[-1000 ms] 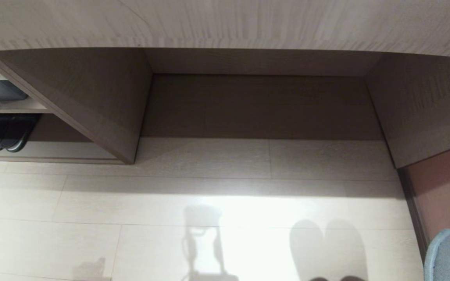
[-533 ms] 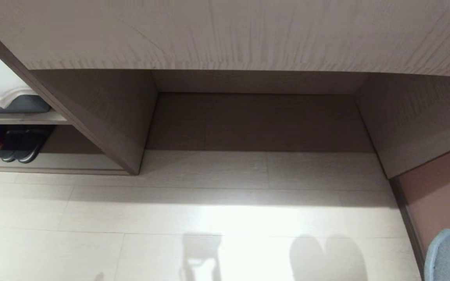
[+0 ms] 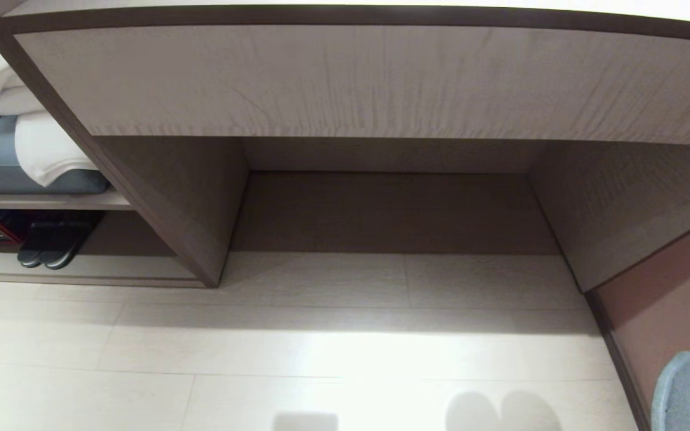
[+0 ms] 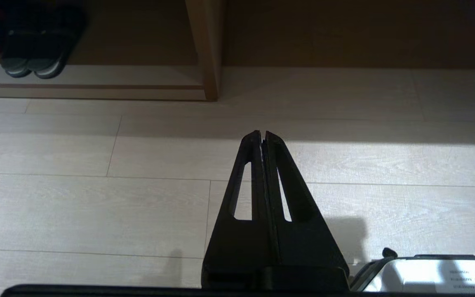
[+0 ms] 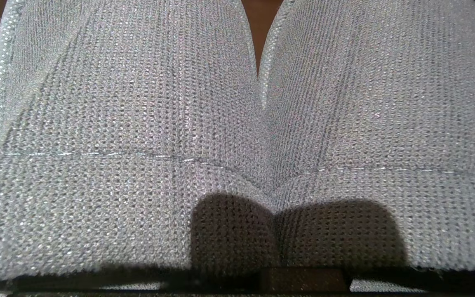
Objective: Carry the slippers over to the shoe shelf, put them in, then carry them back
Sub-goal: Place the slippers into the shoe cabinet
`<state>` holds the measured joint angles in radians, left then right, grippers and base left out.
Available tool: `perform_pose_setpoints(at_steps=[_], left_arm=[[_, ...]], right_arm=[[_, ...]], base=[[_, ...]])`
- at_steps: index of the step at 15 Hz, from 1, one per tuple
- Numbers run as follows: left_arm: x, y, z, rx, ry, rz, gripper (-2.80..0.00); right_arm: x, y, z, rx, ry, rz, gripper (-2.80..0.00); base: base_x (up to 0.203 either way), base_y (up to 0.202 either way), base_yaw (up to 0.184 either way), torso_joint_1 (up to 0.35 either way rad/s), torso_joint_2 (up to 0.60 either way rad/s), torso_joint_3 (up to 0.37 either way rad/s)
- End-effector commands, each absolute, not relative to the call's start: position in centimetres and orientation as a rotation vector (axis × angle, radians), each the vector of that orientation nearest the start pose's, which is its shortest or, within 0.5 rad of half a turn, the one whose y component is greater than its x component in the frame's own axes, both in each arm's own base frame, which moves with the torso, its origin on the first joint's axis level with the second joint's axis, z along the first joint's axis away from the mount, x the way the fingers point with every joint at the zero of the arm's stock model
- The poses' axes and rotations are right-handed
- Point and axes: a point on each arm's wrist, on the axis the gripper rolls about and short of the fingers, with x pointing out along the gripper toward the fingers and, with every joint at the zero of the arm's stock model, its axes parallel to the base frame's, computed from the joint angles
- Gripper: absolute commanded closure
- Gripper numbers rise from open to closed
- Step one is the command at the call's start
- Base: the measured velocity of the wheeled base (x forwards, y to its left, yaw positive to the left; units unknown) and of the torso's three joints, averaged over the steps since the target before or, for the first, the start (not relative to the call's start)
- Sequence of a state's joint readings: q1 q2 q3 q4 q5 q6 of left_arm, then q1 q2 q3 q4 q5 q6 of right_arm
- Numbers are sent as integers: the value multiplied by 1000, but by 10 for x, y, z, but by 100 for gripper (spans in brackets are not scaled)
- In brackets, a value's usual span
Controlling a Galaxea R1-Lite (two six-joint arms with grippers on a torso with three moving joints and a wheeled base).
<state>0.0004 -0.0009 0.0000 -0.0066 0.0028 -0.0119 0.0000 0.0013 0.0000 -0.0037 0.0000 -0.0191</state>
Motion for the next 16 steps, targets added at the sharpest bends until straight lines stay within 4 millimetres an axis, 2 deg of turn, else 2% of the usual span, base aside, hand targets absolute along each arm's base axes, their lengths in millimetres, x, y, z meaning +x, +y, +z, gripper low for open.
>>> perform_pose_setpoints(at_steps=[1, 16], left_arm=[[-23, 0, 76, -12, -8, 3, 0], [-23, 0, 76, -16, -8, 5, 0]], right_arm=[[-22, 0, 76, -20, 0, 0, 0], [-22, 0, 76, -20, 0, 0, 0]], base=[[0, 0, 0, 10, -1, 207], [0, 0, 0, 3, 1, 203]])
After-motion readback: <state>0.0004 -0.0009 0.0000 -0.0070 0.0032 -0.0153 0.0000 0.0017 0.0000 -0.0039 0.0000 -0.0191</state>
